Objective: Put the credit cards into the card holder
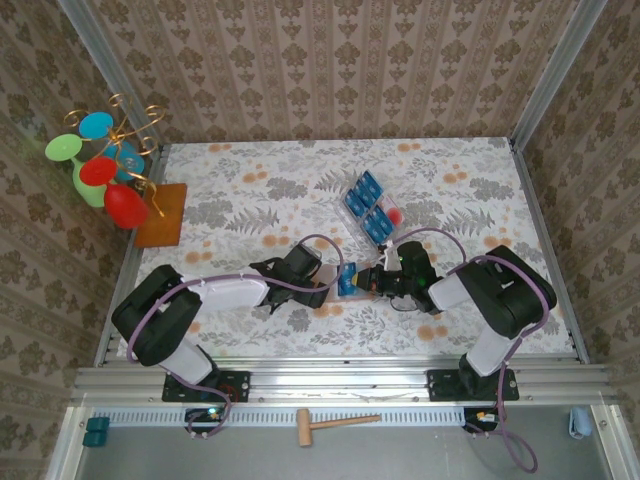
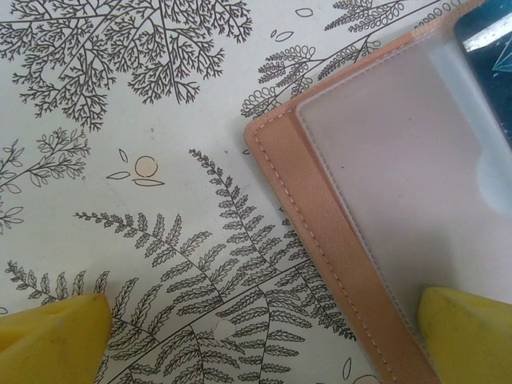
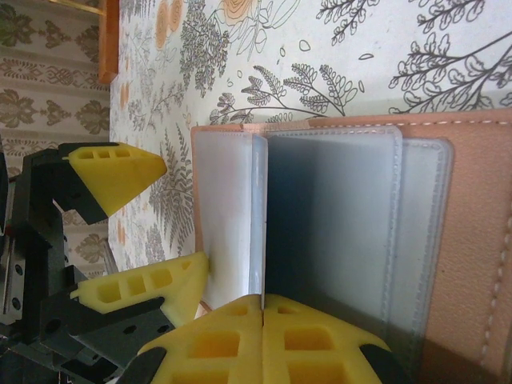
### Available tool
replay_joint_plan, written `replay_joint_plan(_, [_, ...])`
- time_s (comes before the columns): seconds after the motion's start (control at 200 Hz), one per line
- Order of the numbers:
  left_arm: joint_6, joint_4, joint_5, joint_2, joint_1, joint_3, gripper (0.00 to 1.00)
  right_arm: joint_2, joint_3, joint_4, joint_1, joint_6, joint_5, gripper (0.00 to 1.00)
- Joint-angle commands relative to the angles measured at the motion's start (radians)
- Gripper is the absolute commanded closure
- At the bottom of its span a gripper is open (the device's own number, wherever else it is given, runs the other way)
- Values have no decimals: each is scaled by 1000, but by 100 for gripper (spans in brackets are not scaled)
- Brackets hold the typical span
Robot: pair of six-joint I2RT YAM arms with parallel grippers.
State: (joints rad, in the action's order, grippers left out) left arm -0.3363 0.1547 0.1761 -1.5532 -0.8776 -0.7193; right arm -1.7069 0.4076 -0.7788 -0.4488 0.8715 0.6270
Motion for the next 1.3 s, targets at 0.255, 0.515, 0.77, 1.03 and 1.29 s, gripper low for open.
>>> replay_joint_plan(0.255, [-1,30,23,-4,-8,26,0,-45,-6,-48,-23,23,13,100])
replay_joint_plan(0.515, [-1,29,22,-4,-8,26,0,-54,-10,-52,-27,21,11,100])
replay_joint_plan(0.77, [1,30,21,-2,-8,24,0,-52,-27,-58,-27,18,5,100])
replay_joint_plan(1.03, [0,30,21,-1,-8,26,0,-48,-39,-62,-25,16,1,100])
replay_joint_plan(1.29, [1,30,22,-1,-8,25,0,-59,-31,-62,-25,17,5,100])
